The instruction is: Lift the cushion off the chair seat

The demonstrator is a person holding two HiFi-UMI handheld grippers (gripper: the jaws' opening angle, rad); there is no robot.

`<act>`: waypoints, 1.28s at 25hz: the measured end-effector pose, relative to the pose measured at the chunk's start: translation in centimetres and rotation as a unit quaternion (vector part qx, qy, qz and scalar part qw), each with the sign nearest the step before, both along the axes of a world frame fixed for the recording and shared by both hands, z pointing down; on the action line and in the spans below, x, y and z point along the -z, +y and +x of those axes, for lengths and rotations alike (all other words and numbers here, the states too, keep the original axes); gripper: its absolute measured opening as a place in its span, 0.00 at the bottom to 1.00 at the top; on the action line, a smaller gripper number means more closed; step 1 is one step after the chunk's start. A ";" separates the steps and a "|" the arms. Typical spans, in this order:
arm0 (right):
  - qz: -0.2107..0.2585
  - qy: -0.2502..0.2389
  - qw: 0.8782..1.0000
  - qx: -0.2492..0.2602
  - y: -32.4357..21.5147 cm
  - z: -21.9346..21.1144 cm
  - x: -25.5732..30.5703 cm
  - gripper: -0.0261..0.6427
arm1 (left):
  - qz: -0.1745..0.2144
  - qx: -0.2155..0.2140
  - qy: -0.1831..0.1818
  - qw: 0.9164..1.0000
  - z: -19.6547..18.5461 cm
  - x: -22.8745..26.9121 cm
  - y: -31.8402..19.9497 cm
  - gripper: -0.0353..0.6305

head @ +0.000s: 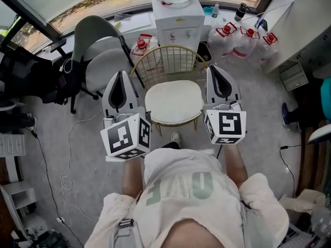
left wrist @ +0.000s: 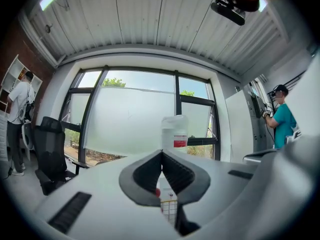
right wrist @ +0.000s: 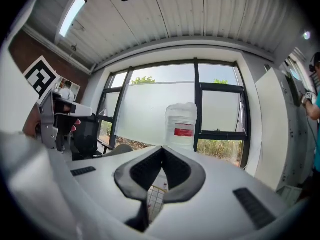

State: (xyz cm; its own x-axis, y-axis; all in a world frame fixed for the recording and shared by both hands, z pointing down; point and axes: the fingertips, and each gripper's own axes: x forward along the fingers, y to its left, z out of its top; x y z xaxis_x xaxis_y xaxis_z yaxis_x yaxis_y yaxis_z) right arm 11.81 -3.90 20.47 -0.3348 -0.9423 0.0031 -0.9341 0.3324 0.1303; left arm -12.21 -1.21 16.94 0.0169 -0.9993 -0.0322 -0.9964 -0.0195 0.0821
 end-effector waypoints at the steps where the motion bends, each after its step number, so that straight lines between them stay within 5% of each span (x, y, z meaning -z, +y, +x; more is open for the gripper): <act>1: -0.007 -0.004 1.000 0.002 -1.0 -0.5 -0.2 0.06 | -0.002 0.001 0.000 1.000 -0.6 0.0 -1.0 0.07; 12: -0.048 0.008 0.998 0.040 -6.1 -3.3 -2.7 0.06 | -0.055 0.017 0.010 0.998 -2.8 -3.2 -7.4 0.07; 24: -0.007 -0.039 0.996 0.079 -7.8 -0.9 0.5 0.06 | -0.028 0.026 -0.022 0.999 1.8 -1.5 -7.7 0.07; 32: 0.017 -0.070 0.989 0.131 -8.4 -2.4 2.2 0.06 | -0.016 0.055 -0.020 0.998 0.8 -0.9 -7.0 0.07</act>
